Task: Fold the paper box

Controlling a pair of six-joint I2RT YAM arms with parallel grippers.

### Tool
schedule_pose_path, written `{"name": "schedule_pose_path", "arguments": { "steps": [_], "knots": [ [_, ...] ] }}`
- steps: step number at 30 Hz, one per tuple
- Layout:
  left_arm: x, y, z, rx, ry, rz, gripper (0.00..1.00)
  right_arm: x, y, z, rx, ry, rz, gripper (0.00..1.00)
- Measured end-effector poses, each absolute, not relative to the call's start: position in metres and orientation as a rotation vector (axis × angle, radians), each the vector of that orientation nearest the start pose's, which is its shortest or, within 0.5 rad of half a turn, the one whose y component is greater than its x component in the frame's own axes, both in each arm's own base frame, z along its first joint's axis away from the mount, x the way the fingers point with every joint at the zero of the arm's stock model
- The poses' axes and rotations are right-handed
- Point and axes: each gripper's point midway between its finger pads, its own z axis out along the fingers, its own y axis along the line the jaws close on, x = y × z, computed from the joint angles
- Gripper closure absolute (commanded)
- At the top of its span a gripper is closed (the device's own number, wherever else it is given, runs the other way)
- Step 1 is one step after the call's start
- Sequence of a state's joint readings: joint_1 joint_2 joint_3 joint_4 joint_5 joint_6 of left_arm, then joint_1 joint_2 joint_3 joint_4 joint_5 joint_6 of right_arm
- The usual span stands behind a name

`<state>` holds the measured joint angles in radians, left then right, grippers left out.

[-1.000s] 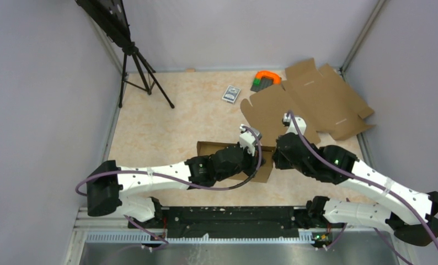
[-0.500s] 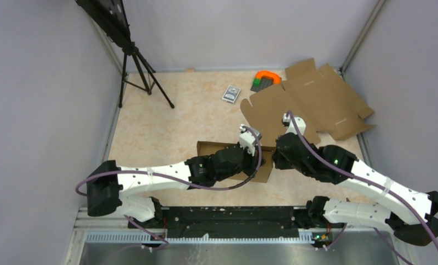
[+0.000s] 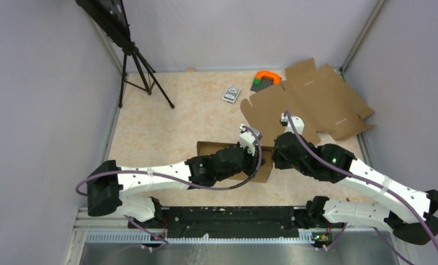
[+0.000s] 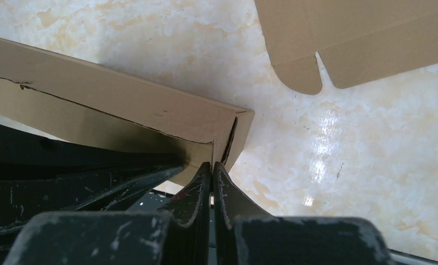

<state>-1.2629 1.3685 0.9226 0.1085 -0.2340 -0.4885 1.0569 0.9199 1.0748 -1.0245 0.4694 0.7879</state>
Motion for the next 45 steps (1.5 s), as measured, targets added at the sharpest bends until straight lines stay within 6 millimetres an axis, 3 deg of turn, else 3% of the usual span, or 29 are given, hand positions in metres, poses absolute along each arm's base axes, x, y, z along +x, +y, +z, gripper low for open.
{"name": "schedule_pose_path", "arguments": {
  "steps": [45],
  "knots": [
    [0.1545, -0.4103, 0.2032, 0.596, 1.935, -0.935, 1.00, 0.1534, 0.1720, 0.2053, -0.160, 2.380, 0.322, 1.00]
  ]
}}
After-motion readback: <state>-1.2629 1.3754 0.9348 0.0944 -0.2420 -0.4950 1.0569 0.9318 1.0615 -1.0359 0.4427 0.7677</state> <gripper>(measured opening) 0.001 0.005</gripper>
